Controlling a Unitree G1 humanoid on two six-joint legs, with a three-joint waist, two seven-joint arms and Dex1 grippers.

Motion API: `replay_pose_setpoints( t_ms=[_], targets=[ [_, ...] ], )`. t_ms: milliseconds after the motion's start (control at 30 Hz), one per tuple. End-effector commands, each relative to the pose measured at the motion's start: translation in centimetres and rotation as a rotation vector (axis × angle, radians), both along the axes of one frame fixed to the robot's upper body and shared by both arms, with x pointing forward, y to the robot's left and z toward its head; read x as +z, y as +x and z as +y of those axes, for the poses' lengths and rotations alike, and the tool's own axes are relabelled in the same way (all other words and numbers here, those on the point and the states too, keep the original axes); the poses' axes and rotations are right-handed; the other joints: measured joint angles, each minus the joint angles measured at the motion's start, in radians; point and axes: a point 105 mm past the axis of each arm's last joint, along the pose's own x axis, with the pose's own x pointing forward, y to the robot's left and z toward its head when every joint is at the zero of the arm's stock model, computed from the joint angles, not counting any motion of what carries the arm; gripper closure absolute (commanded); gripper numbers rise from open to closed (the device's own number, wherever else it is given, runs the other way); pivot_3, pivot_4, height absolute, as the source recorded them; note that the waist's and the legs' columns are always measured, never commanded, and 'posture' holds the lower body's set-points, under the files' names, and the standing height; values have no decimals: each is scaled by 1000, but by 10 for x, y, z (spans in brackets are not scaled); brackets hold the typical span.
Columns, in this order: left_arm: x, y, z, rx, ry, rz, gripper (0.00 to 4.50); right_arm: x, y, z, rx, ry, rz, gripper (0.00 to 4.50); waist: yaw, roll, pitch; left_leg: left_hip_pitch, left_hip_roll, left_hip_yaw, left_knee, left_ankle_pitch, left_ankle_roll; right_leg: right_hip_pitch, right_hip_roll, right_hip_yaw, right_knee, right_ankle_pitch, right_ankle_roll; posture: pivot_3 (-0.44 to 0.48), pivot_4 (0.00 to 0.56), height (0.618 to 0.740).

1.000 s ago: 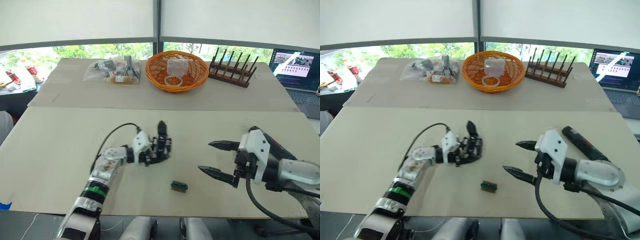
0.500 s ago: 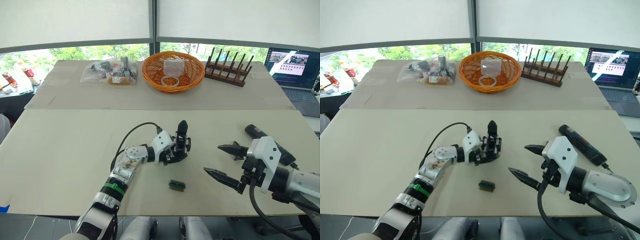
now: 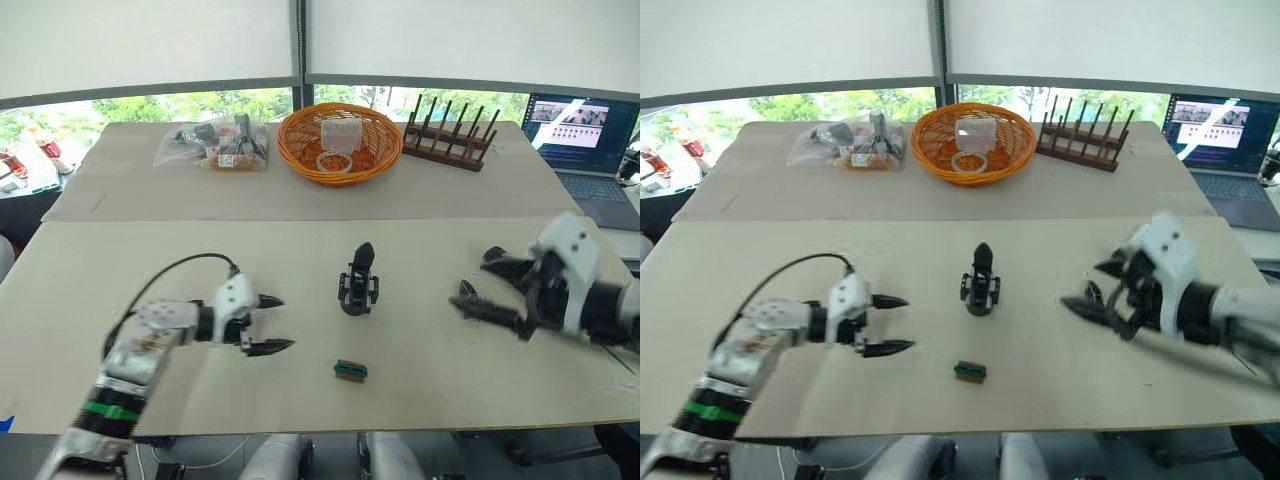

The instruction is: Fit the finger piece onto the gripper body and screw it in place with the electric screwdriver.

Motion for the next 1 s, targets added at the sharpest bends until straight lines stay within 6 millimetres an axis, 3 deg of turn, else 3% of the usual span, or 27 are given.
replay_pose_setpoints(
  t_ms=[33,133,300,433,533,700,867,1000],
  targets=[
    [51,-21,-15,-214,-55,-46,37,-15,7,-5,-94,52,221,0,4,0,0,-1,0,0,0,0,0,0,0,0,0,0,0,0,150,740],
    [83,-30,-27,-308,-88,-70,37,-29,21,-18,-238,69,381,0,6,0,0,-2,0,0,2,0,1,0,-1,2,-1,0,0,0,150,740],
    [122,-40,-45,-399,-172,-102,37,-42,47,-32,-382,46,491,0,1,0,0,-3,-1,0,2,3,-3,-2,-2,2,-1,0,0,0,150,740],
    [140,-51,-55,-476,-204,-115,37,-55,52,-42,-451,16,580,0,-12,0,0,-5,-1,0,1,5,-5,-4,-1,3,0,0,-1,0,150,740],
    [150,-50,-62,-489,-226,-136,37,-61,55,-38,-450,27,630,0,-18,0,0,-6,-1,0,1,5,-5,-5,-1,3,0,0,-1,0,150,740],
    [146,-45,-67,-487,-197,-170,37,-74,59,-30,-445,10,665,0,-26,0,0,-5,-1,1,1,6,-6,-4,0,4,0,0,-1,0,150,740],
    [145,-41,-70,-479,-199,-175,0,-91,61,-26,-428,-52,646,1539,-27,-1,0,-4,0,1,1,6,-6,-3,1,4,1,1,-1,0,150,740],
    [144,-41,-71,-475,-197,-174,0,-86,59,-27,-372,-67,617,2918,-31,-1,-1,-2,0,1,1,6,-6,-1,1,4,0,1,-1,0,150,740]
  ],
)
